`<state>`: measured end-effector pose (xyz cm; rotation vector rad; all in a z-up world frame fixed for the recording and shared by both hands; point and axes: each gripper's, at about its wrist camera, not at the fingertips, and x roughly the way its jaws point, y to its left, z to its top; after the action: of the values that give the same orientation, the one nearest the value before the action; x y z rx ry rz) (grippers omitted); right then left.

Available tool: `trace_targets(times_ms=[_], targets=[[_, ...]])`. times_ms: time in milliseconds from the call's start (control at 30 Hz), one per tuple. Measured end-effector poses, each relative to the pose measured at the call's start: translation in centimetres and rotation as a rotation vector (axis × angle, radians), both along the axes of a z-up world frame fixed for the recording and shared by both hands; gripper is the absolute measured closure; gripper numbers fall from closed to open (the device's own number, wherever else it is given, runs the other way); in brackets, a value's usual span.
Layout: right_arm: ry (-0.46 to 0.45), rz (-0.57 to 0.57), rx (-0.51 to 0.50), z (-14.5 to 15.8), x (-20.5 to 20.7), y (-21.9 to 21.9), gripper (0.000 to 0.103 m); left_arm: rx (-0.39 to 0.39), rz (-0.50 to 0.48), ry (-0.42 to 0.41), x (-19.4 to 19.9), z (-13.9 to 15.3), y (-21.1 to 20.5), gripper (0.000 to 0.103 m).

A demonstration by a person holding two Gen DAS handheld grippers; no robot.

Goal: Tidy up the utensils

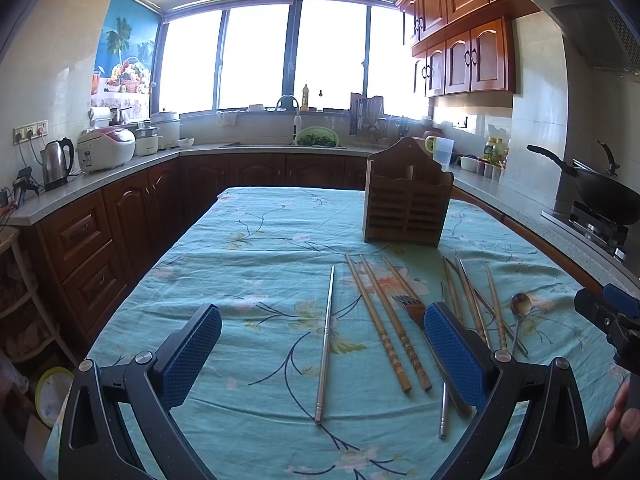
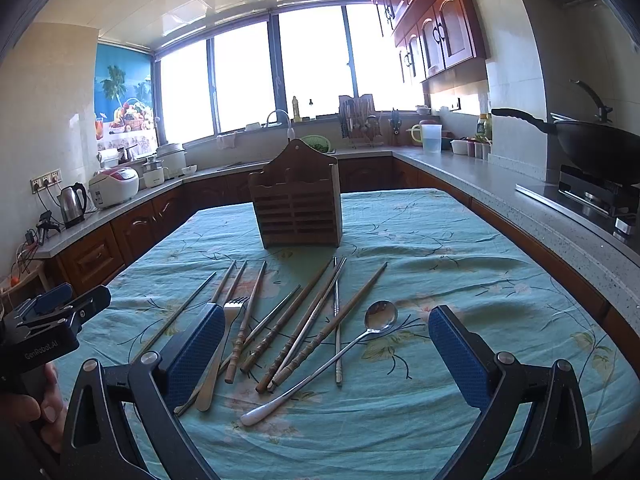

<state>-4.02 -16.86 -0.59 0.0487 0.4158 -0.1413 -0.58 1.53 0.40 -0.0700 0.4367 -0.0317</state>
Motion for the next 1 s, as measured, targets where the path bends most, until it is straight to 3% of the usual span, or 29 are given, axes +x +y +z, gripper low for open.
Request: trace_targets(times_ms=[467, 700, 800, 1000], targets=[[0.019, -0.006, 0.023, -0.2, 0.2, -0.7, 0.001, -0.014, -0.031, 0.024, 0.7, -0.2, -0.2, 0.001], [0.041, 0.006, 0.074, -0.1, 0.9, -1.7, 0.001, -0.068, -0.114, 0.107, 3.2, 0.3, -0.2, 0.003], [0.063, 0.004, 0.129, -0.3, 1.5, -2.8, 0.004, -0.081, -0.166, 0.156, 4.9, 0.6, -0.4, 0.011], [0.140, -0.013, 0.234, -1.3, 3.1, -5.3, 0.026, -0.134, -0.269, 0.307, 9.3, 0.4, -1.0, 0.037]])
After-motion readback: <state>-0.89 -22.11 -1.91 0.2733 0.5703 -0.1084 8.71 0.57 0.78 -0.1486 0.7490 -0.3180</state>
